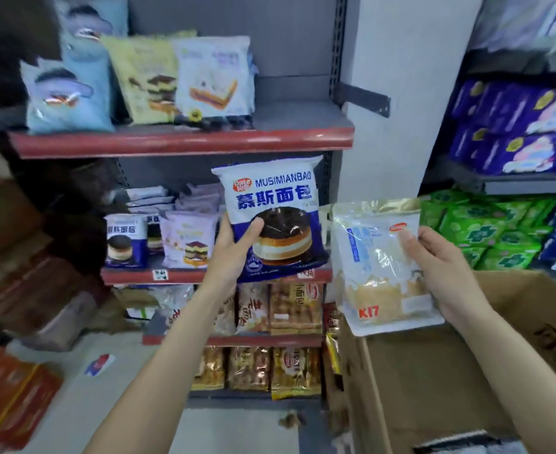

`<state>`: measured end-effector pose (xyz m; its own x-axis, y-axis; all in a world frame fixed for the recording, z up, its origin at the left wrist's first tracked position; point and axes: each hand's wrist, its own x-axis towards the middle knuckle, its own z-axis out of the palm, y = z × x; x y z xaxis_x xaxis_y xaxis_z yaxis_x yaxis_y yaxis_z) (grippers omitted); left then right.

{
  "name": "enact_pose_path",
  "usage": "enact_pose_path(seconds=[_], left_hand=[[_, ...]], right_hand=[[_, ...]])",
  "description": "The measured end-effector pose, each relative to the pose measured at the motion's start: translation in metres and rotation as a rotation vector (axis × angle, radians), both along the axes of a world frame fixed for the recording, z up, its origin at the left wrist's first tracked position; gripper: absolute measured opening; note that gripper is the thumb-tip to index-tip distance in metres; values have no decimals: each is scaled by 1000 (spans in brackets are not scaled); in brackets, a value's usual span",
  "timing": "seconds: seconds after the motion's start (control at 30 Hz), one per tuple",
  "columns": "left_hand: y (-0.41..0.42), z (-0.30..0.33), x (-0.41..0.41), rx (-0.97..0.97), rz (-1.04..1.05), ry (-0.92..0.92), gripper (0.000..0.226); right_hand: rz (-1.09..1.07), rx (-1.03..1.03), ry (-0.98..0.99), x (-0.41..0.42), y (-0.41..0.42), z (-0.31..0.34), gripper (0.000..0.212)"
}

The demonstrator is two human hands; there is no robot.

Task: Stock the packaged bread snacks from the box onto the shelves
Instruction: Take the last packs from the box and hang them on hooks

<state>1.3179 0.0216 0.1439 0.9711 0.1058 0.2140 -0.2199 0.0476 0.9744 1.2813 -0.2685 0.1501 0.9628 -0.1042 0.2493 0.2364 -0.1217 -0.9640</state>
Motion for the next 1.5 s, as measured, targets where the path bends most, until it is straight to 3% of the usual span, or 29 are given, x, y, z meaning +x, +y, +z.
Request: enact_pose_path(seconds=[0.13, 0.37, 0.5, 0.8, 1.03, 1.27, 1.4, 1.5], left_hand=[[62, 28, 18, 167, -4, -161, 44], [121, 71, 45, 261, -53, -337, 51], [135, 88, 66, 293, 5, -379, 58], [125, 134, 119, 129, 54, -426, 42], [86, 177, 159, 151, 96, -516, 37], [72, 187, 192, 161, 176, -499, 36], [69, 186, 206, 223, 221, -471, 41], [69, 185, 215, 237, 257, -434, 38]], right_hand=[[-53, 34, -44, 24, 67, 26, 19], [-123, 65, -119, 49, 139, 78, 28], [-135, 86, -178, 64, 158, 103, 18], [-195, 259, -272, 126, 164, 165, 32], [-217, 270, -366, 177, 133, 199, 31], [-288, 36, -325, 262, 106, 221, 11], [-205, 79, -181, 308, 104, 231, 13], [-207, -25, -157, 340, 101, 231, 13]])
